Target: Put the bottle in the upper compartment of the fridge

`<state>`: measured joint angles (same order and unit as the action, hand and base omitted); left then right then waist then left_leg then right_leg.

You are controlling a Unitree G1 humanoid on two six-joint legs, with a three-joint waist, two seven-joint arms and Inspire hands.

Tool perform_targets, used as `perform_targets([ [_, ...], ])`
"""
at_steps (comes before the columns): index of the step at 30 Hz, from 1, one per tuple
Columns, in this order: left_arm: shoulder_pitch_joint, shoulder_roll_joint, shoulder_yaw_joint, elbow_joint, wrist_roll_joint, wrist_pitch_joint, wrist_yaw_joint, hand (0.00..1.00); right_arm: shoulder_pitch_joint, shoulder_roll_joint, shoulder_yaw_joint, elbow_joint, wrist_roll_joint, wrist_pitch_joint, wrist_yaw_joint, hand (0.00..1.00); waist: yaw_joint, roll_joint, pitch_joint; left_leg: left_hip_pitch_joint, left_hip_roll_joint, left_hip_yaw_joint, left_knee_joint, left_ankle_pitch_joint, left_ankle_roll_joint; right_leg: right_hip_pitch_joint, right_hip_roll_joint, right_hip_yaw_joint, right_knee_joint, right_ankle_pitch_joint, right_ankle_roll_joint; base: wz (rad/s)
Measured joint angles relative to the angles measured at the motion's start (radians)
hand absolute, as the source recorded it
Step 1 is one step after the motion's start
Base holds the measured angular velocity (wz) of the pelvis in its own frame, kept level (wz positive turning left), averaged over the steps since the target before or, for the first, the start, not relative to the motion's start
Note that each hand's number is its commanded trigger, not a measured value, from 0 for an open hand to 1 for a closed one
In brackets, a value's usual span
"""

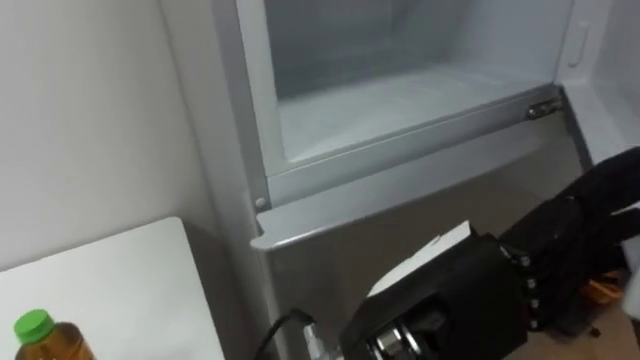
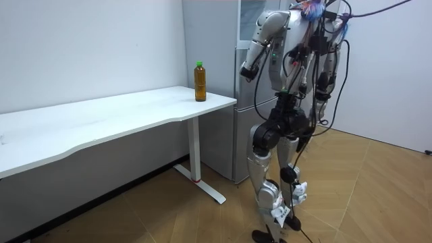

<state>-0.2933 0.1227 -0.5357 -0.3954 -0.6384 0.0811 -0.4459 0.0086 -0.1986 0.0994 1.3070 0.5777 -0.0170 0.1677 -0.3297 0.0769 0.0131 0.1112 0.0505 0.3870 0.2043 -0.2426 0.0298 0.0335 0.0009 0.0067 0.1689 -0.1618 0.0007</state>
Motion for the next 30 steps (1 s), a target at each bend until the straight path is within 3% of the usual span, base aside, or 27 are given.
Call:
perform_targets([
  [8,-0.066,-0.038,-0.051,0.033,0.001,0.008,0.015,0.0,-0.012,0.001,0.037,-0.028,0.003,0.0,-0.004,0.0,-0.025,-0.002,0.0015,-0.002,0.015,0.107,0.002,-0.003,-0.006,-0.032,0.011,0.03,0.001,0.005,-0.003,-0.21],
  [11,-0.095,-0.053,-0.061,0.057,0.002,0.008,0.025,0.0,-0.014,0.001,0.045,-0.028,0.004,0.001,-0.004,0.0,-0.027,0.0,0.0015,-0.002,0.029,0.109,0.015,-0.013,-0.021,-0.034,0.02,0.032,-0.001,0.015,-0.008,-0.31],
  [16,-0.121,-0.073,-0.071,0.1,0.0,0.004,0.027,0.0,-0.035,-0.003,0.062,-0.022,0.005,0.003,-0.002,0.0,-0.052,0.001,0.0023,-0.004,0.043,0.108,0.034,-0.014,-0.023,-0.033,0.024,0.033,-0.004,0.02,-0.017,-0.13],
  [26,-0.209,-0.078,-0.106,0.161,-0.03,0.005,0.028,0.0,-0.041,-0.041,0.066,-0.024,0.019,0.023,0.01,0.0,-0.057,0.005,0.0029,-0.004,0.061,0.128,0.036,-0.022,-0.039,-0.051,0.043,0.038,0.0,0.025,-0.028,-0.11],
  [30,-0.217,-0.079,-0.108,0.169,-0.058,0.009,0.029,0.0,-0.04,-0.045,0.065,-0.025,0.072,0.042,0.008,0.0,-0.079,0.008,0.0021,-0.004,0.064,0.134,0.049,-0.023,-0.039,-0.053,0.046,0.048,0.001,0.026,-0.03,-0.11],
])
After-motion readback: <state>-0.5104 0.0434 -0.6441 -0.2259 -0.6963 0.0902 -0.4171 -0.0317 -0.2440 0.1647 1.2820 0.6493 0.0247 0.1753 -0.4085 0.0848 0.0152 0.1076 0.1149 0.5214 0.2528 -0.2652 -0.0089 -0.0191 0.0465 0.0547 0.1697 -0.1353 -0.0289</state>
